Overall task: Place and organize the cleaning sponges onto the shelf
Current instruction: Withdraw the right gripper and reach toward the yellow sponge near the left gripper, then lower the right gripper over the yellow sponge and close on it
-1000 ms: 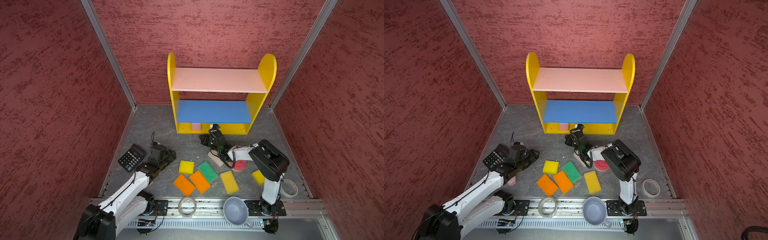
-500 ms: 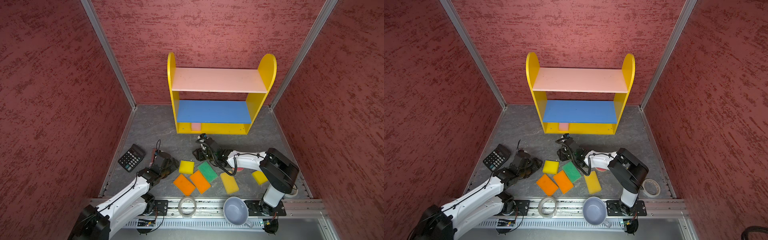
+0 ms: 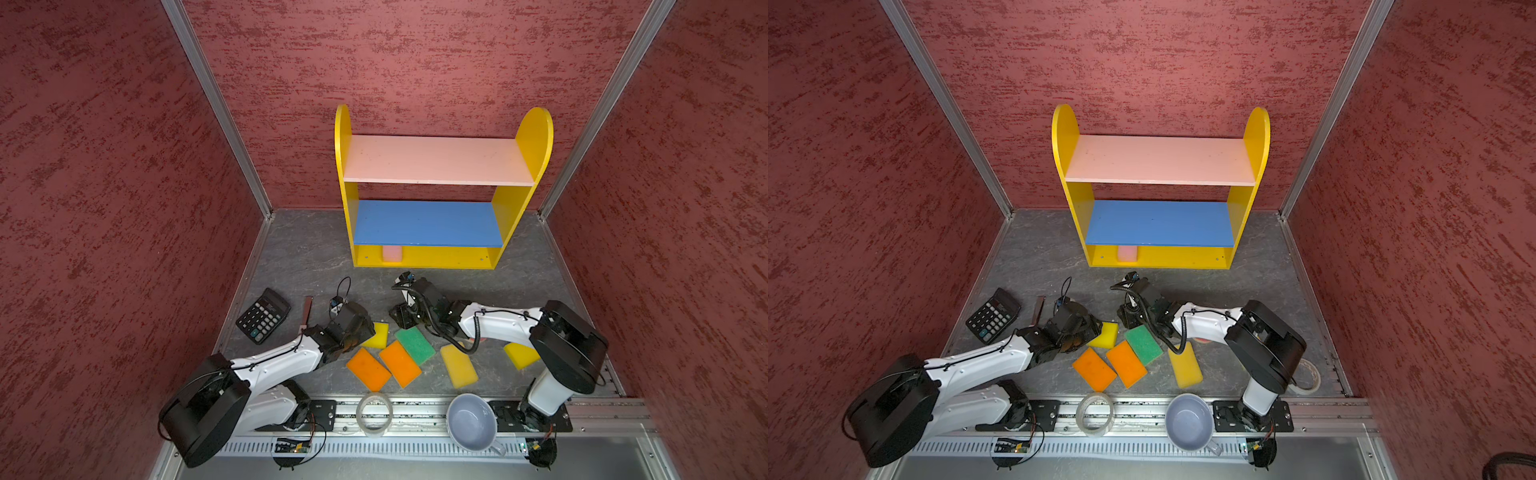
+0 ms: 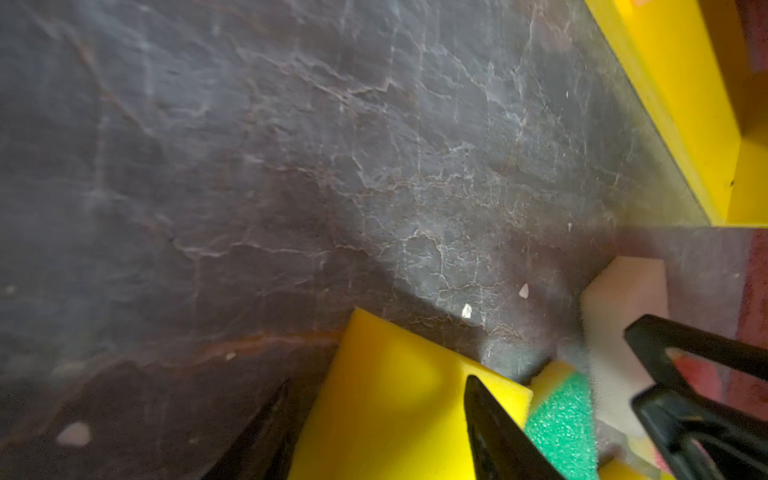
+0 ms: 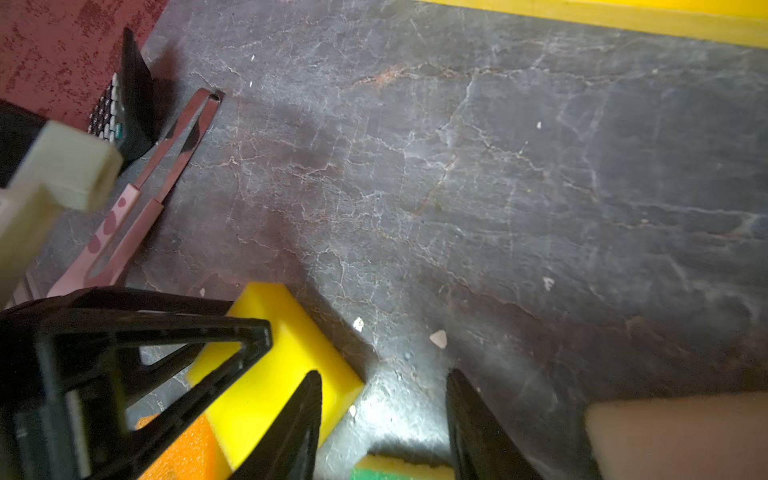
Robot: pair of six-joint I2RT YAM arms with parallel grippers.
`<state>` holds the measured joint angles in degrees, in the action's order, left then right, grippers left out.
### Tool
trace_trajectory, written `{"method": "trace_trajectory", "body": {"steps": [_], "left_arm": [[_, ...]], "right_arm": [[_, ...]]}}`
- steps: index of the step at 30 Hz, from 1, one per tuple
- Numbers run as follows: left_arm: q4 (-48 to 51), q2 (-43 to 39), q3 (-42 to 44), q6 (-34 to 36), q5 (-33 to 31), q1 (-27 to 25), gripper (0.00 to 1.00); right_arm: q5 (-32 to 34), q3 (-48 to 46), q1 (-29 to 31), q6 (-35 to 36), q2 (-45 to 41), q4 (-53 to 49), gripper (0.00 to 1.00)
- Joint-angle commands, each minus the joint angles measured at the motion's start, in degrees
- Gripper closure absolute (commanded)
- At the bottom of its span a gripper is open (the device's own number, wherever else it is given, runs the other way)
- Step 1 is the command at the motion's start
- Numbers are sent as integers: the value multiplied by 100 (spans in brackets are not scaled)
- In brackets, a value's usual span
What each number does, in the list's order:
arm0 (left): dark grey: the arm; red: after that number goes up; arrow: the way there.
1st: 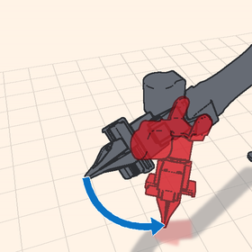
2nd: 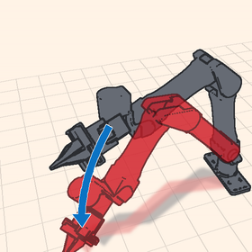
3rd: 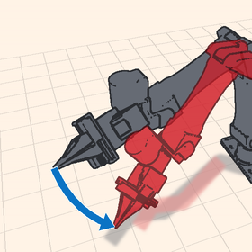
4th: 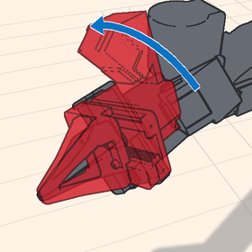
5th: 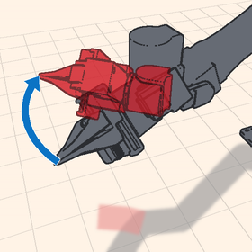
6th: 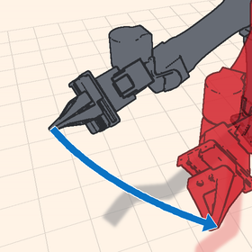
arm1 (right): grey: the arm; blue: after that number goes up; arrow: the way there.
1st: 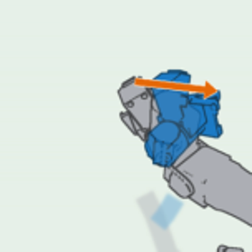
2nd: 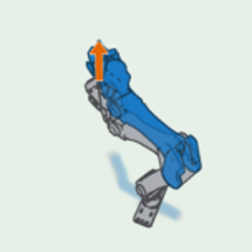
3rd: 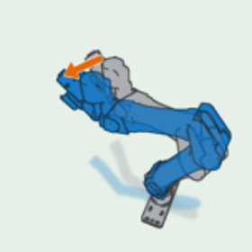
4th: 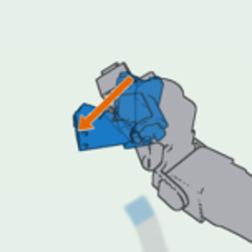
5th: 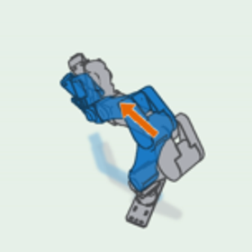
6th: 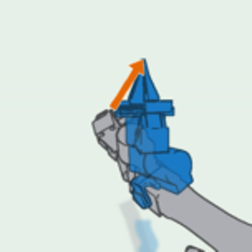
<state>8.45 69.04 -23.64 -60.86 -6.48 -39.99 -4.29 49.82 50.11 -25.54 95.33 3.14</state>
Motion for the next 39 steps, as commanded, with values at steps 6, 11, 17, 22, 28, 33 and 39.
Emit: {"method": "trace_trajectory", "body": {"steps": [6,11,17,22,28,33,39], "left_arm": [[-116,630,-480,215,64,-35,65],[-35,734,-659,197,-6,-44,77],[113,690,-739,182,-155,-27,84],[167,718,-805,230,-181,31,87],[162,826,-903,315,-84,94,87],[150,805,-921,387,3,167,87],[149,710,-897,474,33,331,88]], "right_arm": [[351,-376,25,-124,-458,152,50],[327,-348,25,-59,-479,161,50],[210,-330,25,-51,-416,205,50],[158,-295,25,-83,-320,260,49],[-17,-114,25,-130,-86,258,50],[28,-22,25,-156,-61,161,47],[19,-119,34,-312,-222,104,41]]}}
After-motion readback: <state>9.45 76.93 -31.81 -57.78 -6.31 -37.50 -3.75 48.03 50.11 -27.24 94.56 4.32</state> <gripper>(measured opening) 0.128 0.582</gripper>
